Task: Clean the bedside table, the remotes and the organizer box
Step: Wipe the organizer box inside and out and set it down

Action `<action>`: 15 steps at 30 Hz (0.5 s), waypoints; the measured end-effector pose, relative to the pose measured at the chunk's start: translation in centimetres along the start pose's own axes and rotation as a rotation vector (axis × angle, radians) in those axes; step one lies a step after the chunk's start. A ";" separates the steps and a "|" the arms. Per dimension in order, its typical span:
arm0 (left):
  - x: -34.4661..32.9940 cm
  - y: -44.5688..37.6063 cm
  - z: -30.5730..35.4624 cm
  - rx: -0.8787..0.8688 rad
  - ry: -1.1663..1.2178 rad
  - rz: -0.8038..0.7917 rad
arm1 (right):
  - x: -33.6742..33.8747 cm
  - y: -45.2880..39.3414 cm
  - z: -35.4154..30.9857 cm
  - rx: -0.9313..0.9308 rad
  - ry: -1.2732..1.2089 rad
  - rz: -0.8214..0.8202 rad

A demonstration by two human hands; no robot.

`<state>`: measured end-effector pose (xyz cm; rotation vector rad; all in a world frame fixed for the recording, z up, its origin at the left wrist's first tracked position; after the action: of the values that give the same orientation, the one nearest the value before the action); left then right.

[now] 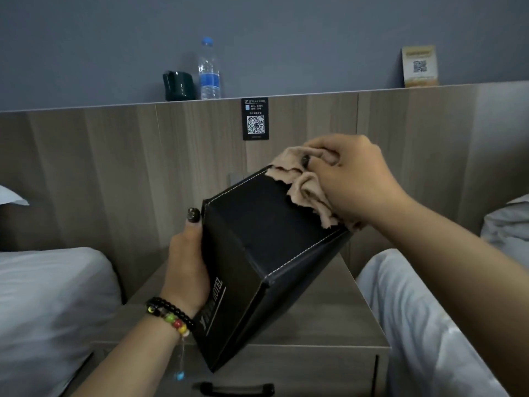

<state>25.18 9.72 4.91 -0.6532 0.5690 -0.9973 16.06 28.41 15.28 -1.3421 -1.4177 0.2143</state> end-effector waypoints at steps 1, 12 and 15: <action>-0.2 0.2 0.3 -0.038 -0.054 -0.024 | 0.0 -0.2 0.5 -0.035 0.010 0.004; 0.9 -0.4 -2.2 0.138 0.097 0.070 | -0.1 6.4 -9.5 0.389 -0.190 -0.058; 1.3 -0.1 -1.6 0.090 0.182 0.005 | -0.2 4.6 -7.8 0.316 -0.135 -0.033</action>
<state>24.61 8.16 3.74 -0.4841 0.6810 -1.0776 24.66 25.77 14.63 -1.0592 -1.4476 0.4934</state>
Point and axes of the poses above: each hand's wrist, its own y-axis away from the middle knuckle, its own x-axis out of the back of the hand, z = x × y, the point moved 5 cm from there along -y, towards the middle knuckle, and after that the axes turned 15 degrees about y, right-handed, at the moved point
